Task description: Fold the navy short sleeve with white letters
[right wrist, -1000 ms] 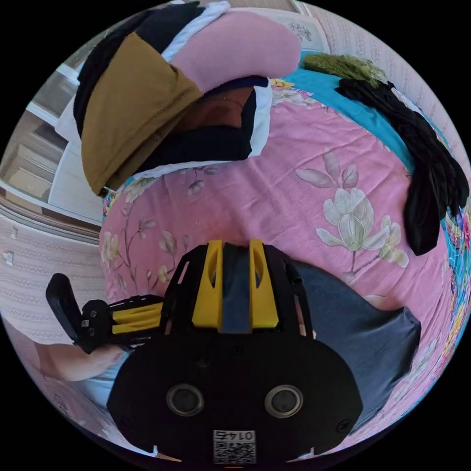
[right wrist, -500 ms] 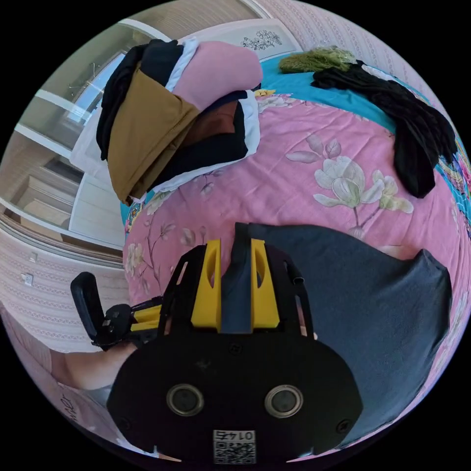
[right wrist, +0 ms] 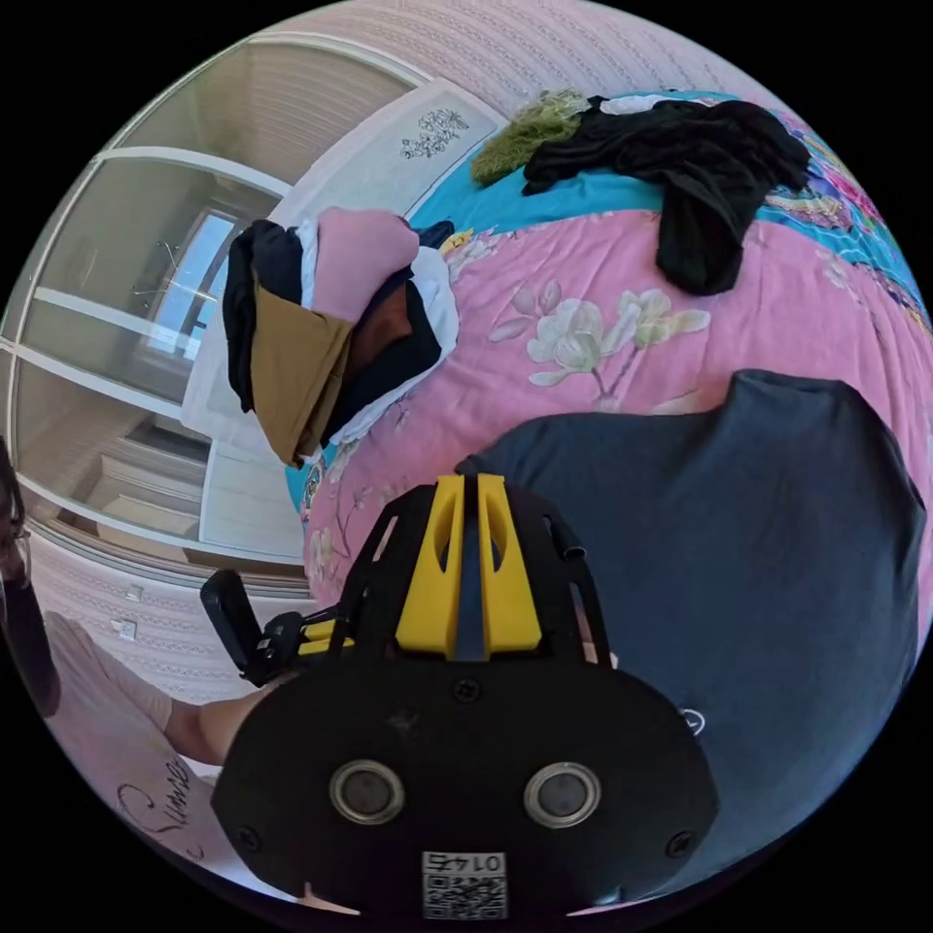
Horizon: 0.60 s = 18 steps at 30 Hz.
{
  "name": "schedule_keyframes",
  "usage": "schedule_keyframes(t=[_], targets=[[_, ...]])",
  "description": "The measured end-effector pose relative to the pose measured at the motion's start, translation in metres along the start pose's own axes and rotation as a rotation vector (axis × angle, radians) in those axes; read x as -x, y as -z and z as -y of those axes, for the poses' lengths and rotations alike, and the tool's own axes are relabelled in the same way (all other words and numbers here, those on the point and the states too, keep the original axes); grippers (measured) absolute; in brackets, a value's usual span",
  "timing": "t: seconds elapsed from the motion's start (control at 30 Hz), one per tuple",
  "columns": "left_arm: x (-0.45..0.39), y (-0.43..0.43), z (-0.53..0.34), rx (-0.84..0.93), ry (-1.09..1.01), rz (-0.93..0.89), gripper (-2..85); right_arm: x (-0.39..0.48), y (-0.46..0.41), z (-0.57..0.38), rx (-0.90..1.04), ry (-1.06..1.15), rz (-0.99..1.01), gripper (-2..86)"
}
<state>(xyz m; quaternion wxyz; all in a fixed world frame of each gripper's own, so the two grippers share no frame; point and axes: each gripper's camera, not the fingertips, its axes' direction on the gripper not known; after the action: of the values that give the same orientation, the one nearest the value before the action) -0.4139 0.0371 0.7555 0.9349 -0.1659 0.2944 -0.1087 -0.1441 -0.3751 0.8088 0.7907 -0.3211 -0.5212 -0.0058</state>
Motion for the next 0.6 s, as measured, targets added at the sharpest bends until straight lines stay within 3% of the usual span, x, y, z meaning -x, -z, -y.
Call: schedule_keyframes(t=[0.23, 0.37, 0.6], targets=[[-0.033, -0.054, -0.016, 0.108, -0.073, -0.059, 4.9, -0.046, 0.028, -0.068, 0.018, -0.117, -0.135, 1.8], [-0.047, -0.069, -0.025, 0.119, -0.104, -0.073, 5.9, -0.077, 0.046, -0.107, 0.001, -0.310, -0.144, 2.1], [-0.054, -0.094, -0.028, 0.097, -0.067, 0.008, 5.5, -0.062, 0.065, -0.128, -0.012, -0.197, -0.206, 2.2]])
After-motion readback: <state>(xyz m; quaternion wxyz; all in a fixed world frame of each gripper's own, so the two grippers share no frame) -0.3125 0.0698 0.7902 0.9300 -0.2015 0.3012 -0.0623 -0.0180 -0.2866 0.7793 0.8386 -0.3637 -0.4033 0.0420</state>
